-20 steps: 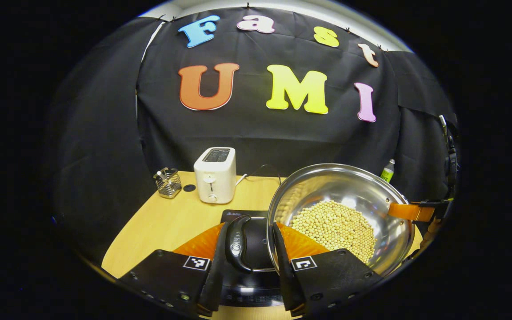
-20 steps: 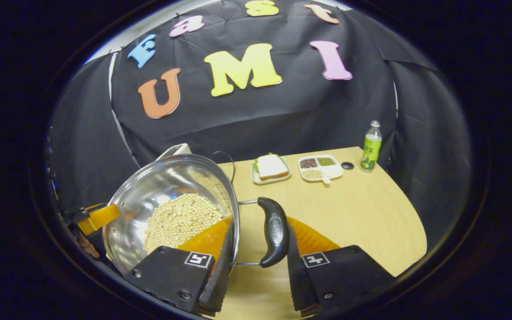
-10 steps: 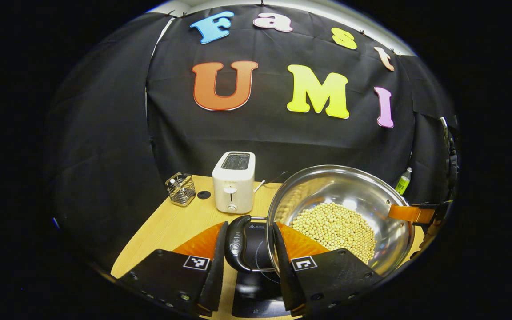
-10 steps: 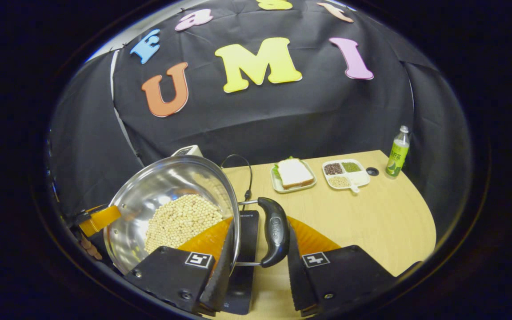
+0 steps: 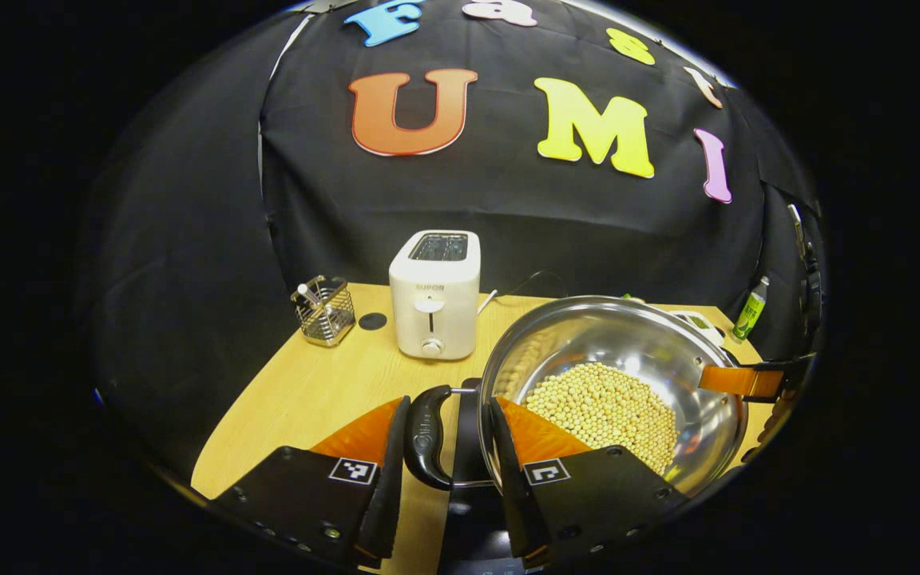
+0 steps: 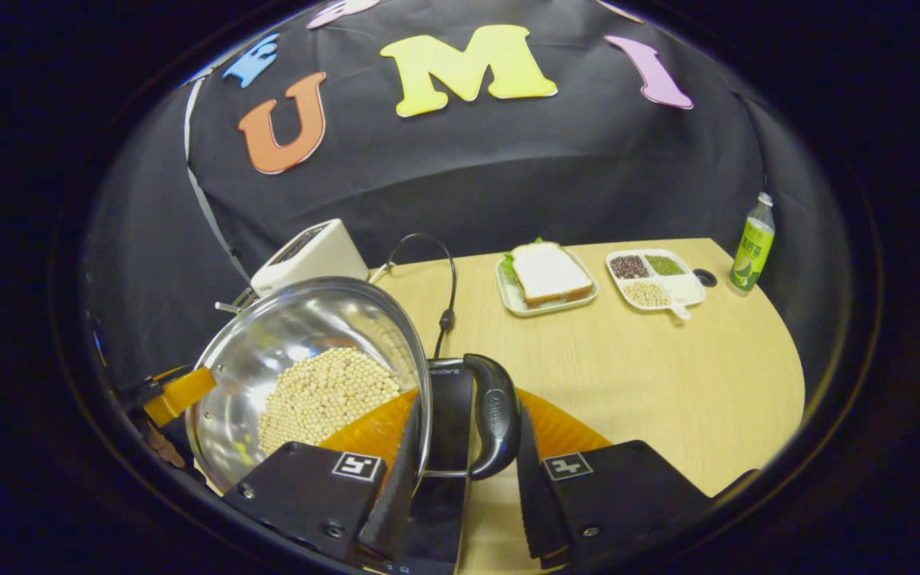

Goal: First push the handle of the pot to place it horizontally, then grasp the pot with both hands and set it on the induction cooktop.

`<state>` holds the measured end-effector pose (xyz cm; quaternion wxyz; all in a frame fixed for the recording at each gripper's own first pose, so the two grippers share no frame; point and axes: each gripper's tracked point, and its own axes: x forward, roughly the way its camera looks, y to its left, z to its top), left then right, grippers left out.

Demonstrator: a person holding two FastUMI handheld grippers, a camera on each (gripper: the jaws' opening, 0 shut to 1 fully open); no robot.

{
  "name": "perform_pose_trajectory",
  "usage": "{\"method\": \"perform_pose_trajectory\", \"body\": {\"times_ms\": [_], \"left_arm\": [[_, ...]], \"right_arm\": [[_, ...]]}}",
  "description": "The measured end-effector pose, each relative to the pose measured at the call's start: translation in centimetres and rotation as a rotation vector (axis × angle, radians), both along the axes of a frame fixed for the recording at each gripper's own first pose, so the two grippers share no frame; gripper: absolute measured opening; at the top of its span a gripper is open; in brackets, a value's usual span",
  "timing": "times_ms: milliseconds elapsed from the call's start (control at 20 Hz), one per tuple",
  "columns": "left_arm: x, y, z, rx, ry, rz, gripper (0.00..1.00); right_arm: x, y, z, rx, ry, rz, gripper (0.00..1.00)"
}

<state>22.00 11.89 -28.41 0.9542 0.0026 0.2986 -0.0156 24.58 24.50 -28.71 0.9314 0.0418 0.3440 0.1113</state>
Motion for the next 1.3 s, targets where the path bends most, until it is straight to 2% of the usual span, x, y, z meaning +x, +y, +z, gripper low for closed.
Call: {"method": "perform_pose_trajectory", "body": {"times_ms": [250, 650, 700, 750, 800, 850, 1100, 1150, 1200, 1250, 1300], "left_arm": [[0.0, 0.3, -2.5, -0.004, 0.031, -0.008, 0.52], [0.1, 0.4, -3.3, -0.037, 0.014, -0.028, 0.52], [0.2, 0.4, -3.3, -0.036, 0.009, -0.029, 0.43], [0.1, 0.4, -3.4, -0.031, 0.008, -0.031, 0.54], [0.1, 0.4, -3.3, -0.026, 0.003, -0.035, 0.44], [0.0, 0.4, -3.4, -0.023, 0.005, -0.036, 0.54], [0.2, 1.0, -3.4, -0.026, -0.012, -0.01, 0.63], [0.1, 1.5, -3.5, -0.011, -0.02, 0.003, 0.6], [0.0, 1.8, -3.4, 0.002, -0.028, 0.016, 0.72], [-0.2, 1.9, -3.2, 0.006, -0.033, 0.021, 0.89], [-0.7, 1.8, -2.8, 0.002, -0.043, 0.026, 0.97]], "right_arm": [[0.3, 0.5, -2.5, -0.013, 0.034, -0.001, 0.59], [0.6, 0.2, -2.5, 0.028, -0.023, -0.009, 0.62], [0.7, 0.3, -2.5, 0.023, -0.035, -0.008, 0.63], [0.8, 0.2, -2.5, 0.017, -0.048, -0.007, 0.64], [0.8, 0.2, -2.5, 0.018, -0.058, -0.012, 0.65], [0.9, 0.2, -2.5, 0.025, -0.069, -0.022, 0.65], [0.2, -0.2, -2.5, 0.05, -0.105, -0.02, 0.77], [-0.1, -0.2, -2.4, 0.065, -0.108, -0.019, 0.79], [-0.5, -0.5, -2.4, 0.063, -0.108, -0.022, 0.84], [-0.9, -1.0, -2.1, 0.064, -0.118, -0.029, 0.88], [-1.3, -1.4, -1.8, 0.059, -0.127, -0.032, 0.94]]}}
